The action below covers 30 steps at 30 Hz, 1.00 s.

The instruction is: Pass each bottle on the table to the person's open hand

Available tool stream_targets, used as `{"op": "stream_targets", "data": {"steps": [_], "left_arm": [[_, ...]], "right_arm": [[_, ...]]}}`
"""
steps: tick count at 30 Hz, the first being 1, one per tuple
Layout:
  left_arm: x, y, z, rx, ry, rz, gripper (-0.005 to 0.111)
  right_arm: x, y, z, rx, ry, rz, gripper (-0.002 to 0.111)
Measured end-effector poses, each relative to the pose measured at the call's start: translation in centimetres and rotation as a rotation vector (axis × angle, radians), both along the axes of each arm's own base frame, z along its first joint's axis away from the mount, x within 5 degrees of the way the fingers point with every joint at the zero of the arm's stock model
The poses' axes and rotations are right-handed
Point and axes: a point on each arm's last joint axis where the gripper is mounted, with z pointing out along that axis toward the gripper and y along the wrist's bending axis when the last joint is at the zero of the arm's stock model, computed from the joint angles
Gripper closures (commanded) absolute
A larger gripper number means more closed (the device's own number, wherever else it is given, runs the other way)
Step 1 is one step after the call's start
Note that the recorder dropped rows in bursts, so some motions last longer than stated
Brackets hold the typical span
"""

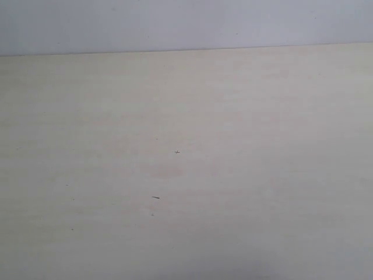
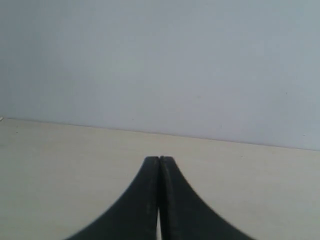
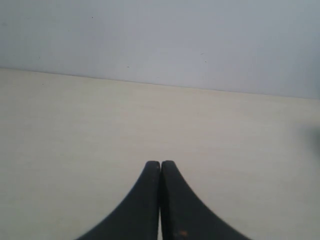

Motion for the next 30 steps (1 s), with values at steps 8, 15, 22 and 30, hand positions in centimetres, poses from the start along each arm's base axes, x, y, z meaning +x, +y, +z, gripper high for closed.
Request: {"op": "stream_targets", "data": {"steps": [8,15,22,30], "left_arm": [[-0.4,0.0,-0.8,-0.001,-0.01,-0.003,0.107],[-0.4,-0.1,-0.9,0.027,-0.003,-0.011,0.107],[-0.5,-0.3,-1.8,0.013,0.093,-0.037,0.107],[-0.7,-0.1,-2.9,0.051,0.161,-0.026,0.107]], "right_arm": [[0.0,0.0,0.0,0.001,0.002,0.0,0.108],[0.0,0.0,0.0,0.001,0.002,0.0,0.108],[0.0,0.0,0.0,0.001,0.002,0.0,0.108],[0.0,0.0,0.0,0.001,0.002,0.0,0.108]]}}
